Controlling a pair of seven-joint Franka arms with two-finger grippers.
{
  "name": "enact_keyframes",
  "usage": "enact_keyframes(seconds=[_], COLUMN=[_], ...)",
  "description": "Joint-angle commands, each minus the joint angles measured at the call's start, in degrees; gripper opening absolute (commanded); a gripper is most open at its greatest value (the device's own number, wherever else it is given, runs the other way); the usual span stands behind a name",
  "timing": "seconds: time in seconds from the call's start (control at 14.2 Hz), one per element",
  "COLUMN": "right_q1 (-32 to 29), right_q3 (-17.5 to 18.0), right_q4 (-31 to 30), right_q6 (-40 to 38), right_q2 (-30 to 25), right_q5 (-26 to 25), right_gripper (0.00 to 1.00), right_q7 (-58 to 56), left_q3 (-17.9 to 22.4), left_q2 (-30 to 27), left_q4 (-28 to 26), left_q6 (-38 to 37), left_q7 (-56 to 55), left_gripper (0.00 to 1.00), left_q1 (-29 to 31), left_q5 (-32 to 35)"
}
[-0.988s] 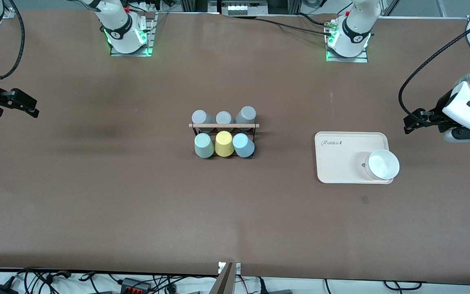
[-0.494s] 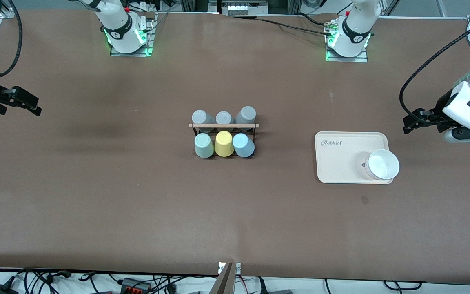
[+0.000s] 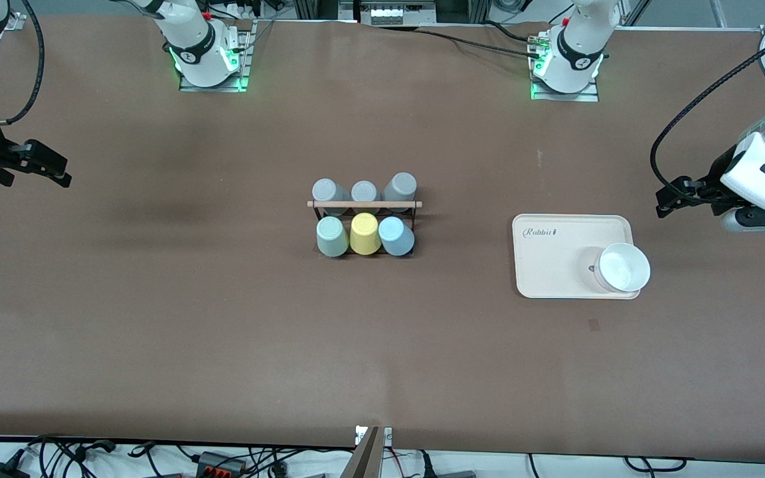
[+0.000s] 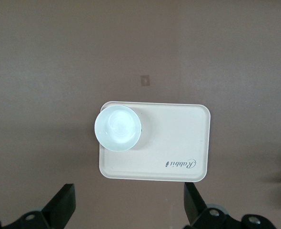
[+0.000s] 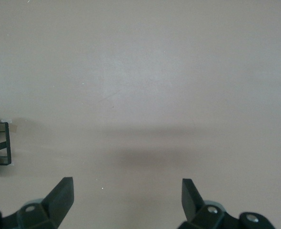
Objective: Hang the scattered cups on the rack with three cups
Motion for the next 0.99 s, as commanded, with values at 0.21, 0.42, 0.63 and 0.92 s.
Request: enact_keyframes(seconds=[0.21,0.42,0.63,0.92], right_q1=[0.6,0.4,0.4,0.5], right_q3=[-0.9,-0.9,-0.9,-0.8], right_q4=[-0.4,-0.3,-0.3,-0.4], right_q6=[-2.0,-2.7,-2.3,-2.1], right_q2=[-1.2,-1.5,-1.6,-1.6], right_q5=[-0.5,-0.5,-0.8,-0.8], right_gripper=[1.0,1.0,1.0,1.0], right_q7=[0.3,0.1,0.1,0.1], left_q3=[-0.1,-0.1,-0.1,-0.1], left_q2=[-0.3,-0.3,-0.3,-0.3], left_q4=[0.6,0.6,0.6,0.7], left_q6=[-0.7,-0.7,-0.7,-0.7], left_q7=[1.2,1.2,1.2,1.2], left_gripper=[1.0,1.0,1.0,1.0], left_q1=[0.6,0.6,0.6,0.6], left_q5=[-1.3,-1.3,-1.3,-1.3])
